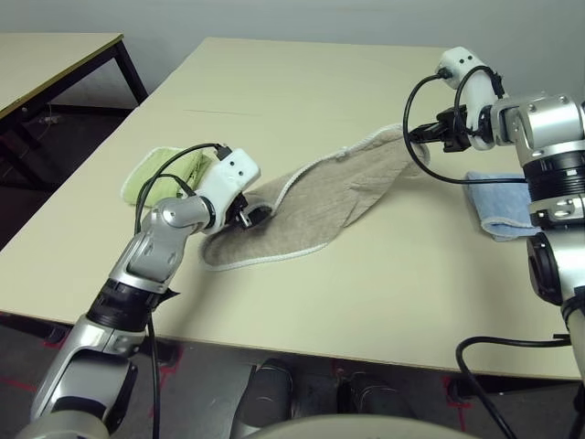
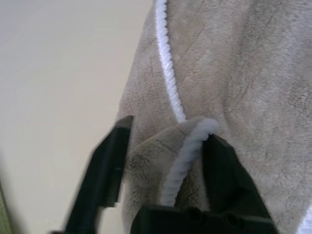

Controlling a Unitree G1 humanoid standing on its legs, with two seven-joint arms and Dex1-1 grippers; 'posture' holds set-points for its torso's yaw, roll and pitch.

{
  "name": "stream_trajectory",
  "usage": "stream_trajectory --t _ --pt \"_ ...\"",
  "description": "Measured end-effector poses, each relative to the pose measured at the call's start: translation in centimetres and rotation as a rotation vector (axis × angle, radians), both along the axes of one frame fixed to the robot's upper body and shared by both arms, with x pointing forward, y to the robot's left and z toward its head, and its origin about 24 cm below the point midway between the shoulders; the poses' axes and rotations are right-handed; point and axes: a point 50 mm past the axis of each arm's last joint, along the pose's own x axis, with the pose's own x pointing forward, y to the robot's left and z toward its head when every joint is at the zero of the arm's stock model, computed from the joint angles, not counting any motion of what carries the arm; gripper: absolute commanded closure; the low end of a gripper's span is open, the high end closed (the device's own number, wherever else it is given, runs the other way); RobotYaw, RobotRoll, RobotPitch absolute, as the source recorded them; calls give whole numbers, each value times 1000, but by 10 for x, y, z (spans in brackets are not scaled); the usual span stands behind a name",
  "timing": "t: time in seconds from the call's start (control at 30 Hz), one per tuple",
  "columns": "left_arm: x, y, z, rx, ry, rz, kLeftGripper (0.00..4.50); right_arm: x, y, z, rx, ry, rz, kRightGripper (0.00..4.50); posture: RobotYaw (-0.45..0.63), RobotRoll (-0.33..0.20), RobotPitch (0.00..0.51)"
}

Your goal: Fold the towel and set it aside.

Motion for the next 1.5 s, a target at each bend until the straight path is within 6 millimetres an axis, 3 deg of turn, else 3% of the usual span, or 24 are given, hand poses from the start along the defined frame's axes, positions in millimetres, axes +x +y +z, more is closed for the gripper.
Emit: stream_trajectory --t 0.2,0.4,0.5,0.6,0.7,0.8,0.93,1.07,1.17,1.3,1.4,1.5 --pt "0 2 -2 30 21 -6 4477 -2 -3 0 3 2 -5 4500 187 0 65" --pt "-2 6 -4 31 58 -22 4477 -6 -6 -5 -3 9 0 4500 186 0 61" --pt "-4 9 -1 -55 113 -30 4477 -13 -14 -8 -28 13 21 4500 189 0 60" --pt "-8 18 7 -143 193 -42 4477 -29 -27 -17 -45 48 89 4500 188 0 60" --pt "-18 30 22 -254 304 -59 4477 -57 -43 -29 -43 138 233 4500 179 0 61" --pt "-23 40 40 -308 366 -90 4477 -69 -45 -30 -14 160 352 4500 172 0 57" --pt "5 51 69 -335 217 -38 4477 -41 -43 -24 -28 -15 295 4500 167 0 54" --pt "48 65 113 -348 -124 116 4477 0 -38 -12 -49 -260 123 4500 169 0 52" --pt "67 75 147 -401 -390 232 4477 17 -39 15 4 -495 13 4500 166 0 52" --pt "67 81 182 -448 -632 257 4477 17 -42 56 107 -733 -48 4500 161 0 55" --pt "65 84 181 -462 -632 223 4477 12 -48 59 201 -765 -17 4500 146 0 63" --pt "62 93 145 -440 -506 187 4477 0 -59 19 227 -612 64 4500 146 0 70"
